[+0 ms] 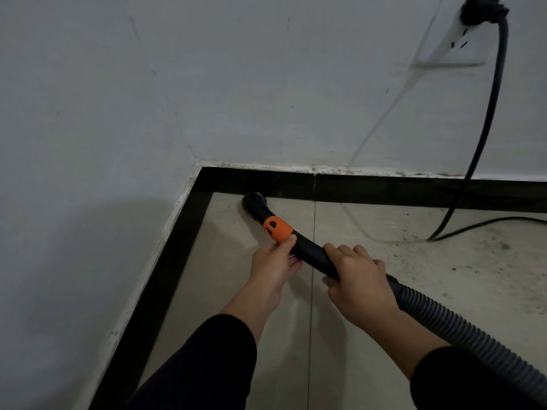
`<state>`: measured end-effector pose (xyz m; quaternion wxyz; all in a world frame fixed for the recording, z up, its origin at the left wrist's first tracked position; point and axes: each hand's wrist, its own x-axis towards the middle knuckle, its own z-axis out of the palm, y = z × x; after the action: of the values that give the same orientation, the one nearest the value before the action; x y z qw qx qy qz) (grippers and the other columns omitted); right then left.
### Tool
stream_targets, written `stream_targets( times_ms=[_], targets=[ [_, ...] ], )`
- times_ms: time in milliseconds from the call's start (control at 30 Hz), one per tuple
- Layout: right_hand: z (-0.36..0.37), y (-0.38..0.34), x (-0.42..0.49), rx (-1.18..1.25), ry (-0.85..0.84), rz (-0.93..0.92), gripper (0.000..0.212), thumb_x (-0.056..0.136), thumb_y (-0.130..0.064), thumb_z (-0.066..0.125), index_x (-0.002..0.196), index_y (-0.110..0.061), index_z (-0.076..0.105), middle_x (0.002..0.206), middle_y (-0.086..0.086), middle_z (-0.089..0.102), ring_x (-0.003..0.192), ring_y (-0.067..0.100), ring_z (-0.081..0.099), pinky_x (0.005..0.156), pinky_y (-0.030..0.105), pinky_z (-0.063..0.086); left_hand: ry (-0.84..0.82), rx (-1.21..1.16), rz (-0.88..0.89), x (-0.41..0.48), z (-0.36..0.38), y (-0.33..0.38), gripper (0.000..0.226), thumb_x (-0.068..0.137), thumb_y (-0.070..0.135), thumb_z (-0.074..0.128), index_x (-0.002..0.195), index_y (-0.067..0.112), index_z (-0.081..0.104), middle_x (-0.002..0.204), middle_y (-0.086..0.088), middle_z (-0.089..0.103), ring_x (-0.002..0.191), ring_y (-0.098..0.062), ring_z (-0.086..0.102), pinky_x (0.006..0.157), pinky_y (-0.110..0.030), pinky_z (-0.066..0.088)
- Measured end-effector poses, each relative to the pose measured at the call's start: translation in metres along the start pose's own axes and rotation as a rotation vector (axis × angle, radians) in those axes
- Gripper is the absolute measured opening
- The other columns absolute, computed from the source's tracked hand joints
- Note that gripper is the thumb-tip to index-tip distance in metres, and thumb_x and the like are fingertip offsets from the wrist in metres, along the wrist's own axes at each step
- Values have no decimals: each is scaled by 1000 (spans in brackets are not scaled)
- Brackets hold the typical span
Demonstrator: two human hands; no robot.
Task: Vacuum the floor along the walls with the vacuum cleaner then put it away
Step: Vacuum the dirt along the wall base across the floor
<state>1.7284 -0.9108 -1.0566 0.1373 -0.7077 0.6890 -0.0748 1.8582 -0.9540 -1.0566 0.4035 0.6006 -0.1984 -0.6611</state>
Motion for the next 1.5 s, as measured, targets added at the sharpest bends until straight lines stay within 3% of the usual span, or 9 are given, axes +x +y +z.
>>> stream_targets(
  times_ms=[267,633,1200,1367,1500],
  targets=[
    [-5,3,-9,5,-10,8,40,91,-28,55,128,-29,40,108,-9,52,105,17,43,86,38,38,-6,21,-2,-4,0,-4,29,95,16,61,119,0,58,98,-12,70,90,-16,68,83,-25,55],
    [-9,-4,-16,24,-20,-15,35,91,-26,56,124,-28,43,107,-8,53,104,17,43,85,37,38,-2,52,-3,-12,-11,-1,9,94,17,63,90,9,61,87,-9,72,83,-15,70,76,-22,56],
    [-1,-34,-10,26,-54,-66,36,91,-27,57,124,-29,43,104,-8,52,103,16,44,87,38,40,33,36,13,-16,-44,11,19,94,15,62,106,1,59,100,-17,69,90,-20,69,73,-23,56],
    [3,-42,-7,15,-58,-83,36,90,-28,57,123,-30,43,106,-9,53,104,16,44,89,39,41,35,33,17,-14,-54,12,12,95,16,61,99,5,60,93,-13,70,87,-18,69,76,-23,55],
    [7,-46,-4,9,-63,-101,39,90,-28,57,126,-30,41,108,-9,53,106,16,44,89,39,39,42,26,35,-12,-61,12,8,95,17,61,91,9,61,92,-12,71,87,-16,70,69,-19,57]
  ],
)
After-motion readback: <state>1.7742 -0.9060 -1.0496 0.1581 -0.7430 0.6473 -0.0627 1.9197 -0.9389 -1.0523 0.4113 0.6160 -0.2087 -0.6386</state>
